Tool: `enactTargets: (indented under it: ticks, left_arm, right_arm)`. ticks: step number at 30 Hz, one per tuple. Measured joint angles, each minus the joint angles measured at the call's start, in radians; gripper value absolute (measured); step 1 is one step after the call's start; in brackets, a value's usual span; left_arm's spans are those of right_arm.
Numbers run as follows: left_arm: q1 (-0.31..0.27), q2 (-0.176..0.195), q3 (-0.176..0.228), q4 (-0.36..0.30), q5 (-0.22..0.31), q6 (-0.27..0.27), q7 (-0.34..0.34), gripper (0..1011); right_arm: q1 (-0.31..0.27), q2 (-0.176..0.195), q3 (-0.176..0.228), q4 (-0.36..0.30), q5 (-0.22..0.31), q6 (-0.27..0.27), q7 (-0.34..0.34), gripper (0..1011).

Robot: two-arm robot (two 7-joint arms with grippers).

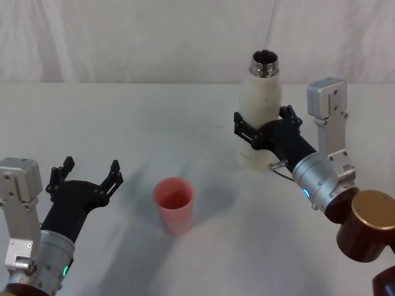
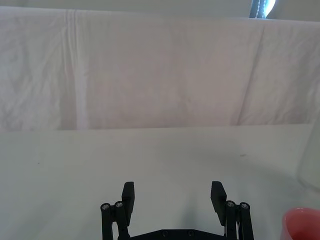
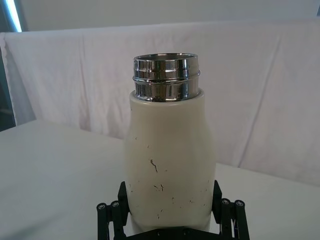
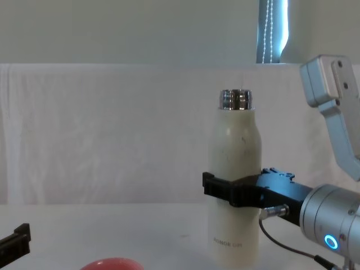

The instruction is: Grasp the thermos with one hand and pour water into the cup lid.

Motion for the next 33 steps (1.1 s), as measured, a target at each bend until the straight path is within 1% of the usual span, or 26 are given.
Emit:
enactTargets:
  ticks: [8,33]
  left_arm:
    - [0.000,0.000,0.000,0.000,0.000,0.000,0.000,1001]
    - [0.000,0.000,0.000,0.000,0.000,0.000,0.000,1001]
  right_arm:
    - [-0.010,0.010,-0.001,-0.042,-0.011,0.019,-0.002,957]
    - [-0.009,0.008,-0.001,-0.037,-0.010,0.015,-0.003,957]
